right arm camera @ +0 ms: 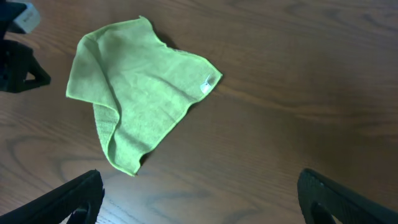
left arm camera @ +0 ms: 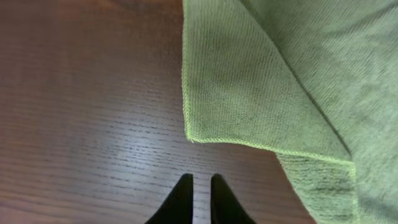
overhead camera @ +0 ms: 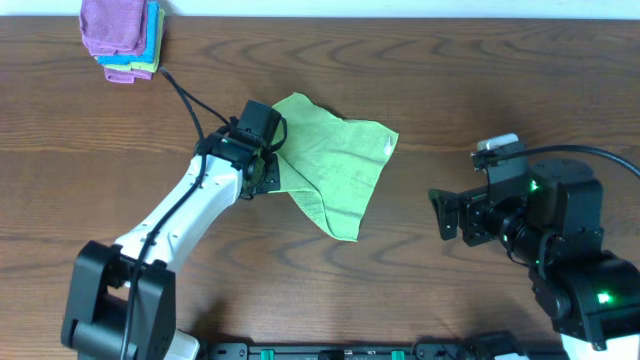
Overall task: Fold the cloth
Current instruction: 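Grasp the cloth's left corner with the left gripper and pull it flat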
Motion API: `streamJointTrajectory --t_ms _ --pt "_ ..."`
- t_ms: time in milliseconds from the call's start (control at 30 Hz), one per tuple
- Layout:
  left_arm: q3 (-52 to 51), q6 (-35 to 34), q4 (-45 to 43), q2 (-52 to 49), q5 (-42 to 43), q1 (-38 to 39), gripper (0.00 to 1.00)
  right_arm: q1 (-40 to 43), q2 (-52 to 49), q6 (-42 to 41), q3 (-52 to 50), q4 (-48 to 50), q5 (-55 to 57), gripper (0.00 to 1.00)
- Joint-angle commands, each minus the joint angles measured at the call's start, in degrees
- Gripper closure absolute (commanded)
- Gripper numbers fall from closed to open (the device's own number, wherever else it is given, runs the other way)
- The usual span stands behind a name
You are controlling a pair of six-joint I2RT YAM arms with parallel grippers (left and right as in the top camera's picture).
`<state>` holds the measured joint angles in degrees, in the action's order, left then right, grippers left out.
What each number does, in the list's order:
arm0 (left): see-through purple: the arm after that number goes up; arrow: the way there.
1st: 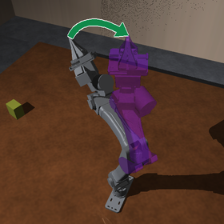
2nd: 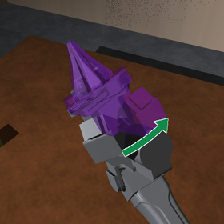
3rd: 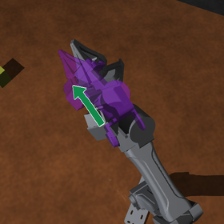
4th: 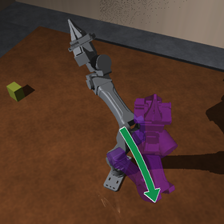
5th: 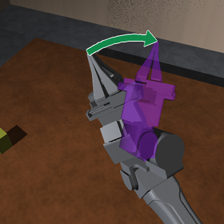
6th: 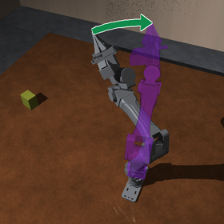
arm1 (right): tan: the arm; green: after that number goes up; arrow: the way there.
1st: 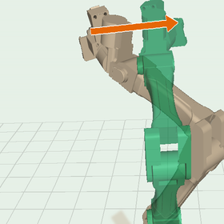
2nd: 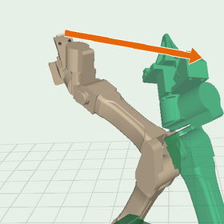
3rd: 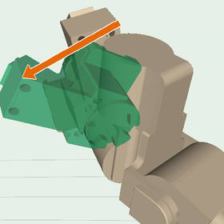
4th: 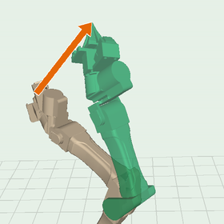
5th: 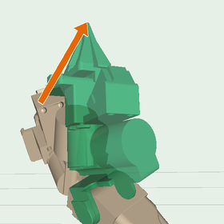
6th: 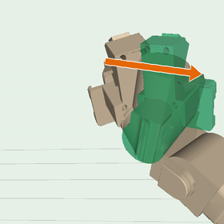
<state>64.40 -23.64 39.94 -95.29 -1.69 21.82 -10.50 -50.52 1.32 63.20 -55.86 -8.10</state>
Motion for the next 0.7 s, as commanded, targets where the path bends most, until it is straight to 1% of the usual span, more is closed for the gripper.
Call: streamJointTrajectory --t_ms 0,67,200,433,667 --pt "1.0 0.5 -0.8 -1.0 -0.3 0.1 0.94 0.6 0.3 0.5 0.0 0.0 0.2 0.01" --pt "1.0 1.9 -2.7 -1.2 -0.3 0.1 0.94 0.6 0.3 0.5 0.0 0.3 0.2 0.01" --pt "1.0 1.9 -4.9 -2.0 -0.4 0.1 0.94 0.6 0.3 0.5 0.0 0.7 0.2 0.01" --pt "1.0 1.9 -7.7 -7.6 -0.9 0.0 0.94 0.6 0.3 0.5 0.0 0.9 0.2 0.01" --pt "1.0 1.9 -11.1 -11.1 -2.0 0.0 0.94 0.6 0.3 0.5 0.0 0.8 0.2 0.01"
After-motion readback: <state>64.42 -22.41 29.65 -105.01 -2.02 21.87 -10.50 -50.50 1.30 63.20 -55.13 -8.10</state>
